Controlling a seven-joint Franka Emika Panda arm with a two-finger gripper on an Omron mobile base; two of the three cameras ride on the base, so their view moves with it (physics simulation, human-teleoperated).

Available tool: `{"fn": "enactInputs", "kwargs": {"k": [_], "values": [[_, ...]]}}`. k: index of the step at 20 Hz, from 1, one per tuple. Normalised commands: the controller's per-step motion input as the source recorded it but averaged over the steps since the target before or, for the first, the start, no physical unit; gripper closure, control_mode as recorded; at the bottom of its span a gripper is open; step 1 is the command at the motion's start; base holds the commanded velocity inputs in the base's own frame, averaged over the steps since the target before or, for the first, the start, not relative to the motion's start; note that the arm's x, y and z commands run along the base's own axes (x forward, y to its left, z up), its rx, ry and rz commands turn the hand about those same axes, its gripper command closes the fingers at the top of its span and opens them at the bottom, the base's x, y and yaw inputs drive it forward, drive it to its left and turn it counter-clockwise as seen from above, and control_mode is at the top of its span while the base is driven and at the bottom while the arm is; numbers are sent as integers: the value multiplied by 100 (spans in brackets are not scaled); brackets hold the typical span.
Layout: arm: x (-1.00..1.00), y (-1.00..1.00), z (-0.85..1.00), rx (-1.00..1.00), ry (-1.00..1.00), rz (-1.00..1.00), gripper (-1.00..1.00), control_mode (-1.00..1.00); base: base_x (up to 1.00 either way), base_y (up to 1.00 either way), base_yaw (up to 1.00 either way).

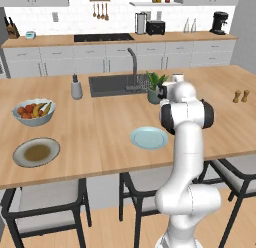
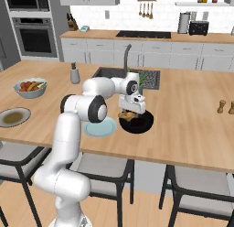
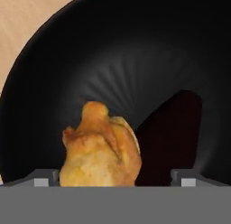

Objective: Pick the chicken drumstick and avocado from their plates and place them in the bowl. Then put the bowl in the fridge.

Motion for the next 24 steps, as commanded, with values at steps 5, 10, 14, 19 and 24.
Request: {"fn": "enactInputs", "kwargs": {"k": [5, 10, 14, 19, 24], "values": [[-15, -31, 47, 0, 0, 0, -100, -100, 0, 0, 0], [-21, -34, 21, 0, 0, 0, -100, -100, 0, 0, 0], [-39, -39, 0, 0, 0, 0, -100, -100, 0, 0, 0], [-48, -42, -5, 0, 0, 0, -100, -100, 0, 0, 0], [0, -34, -25, 0, 0, 0, -100, -100, 0, 0, 0]]}}
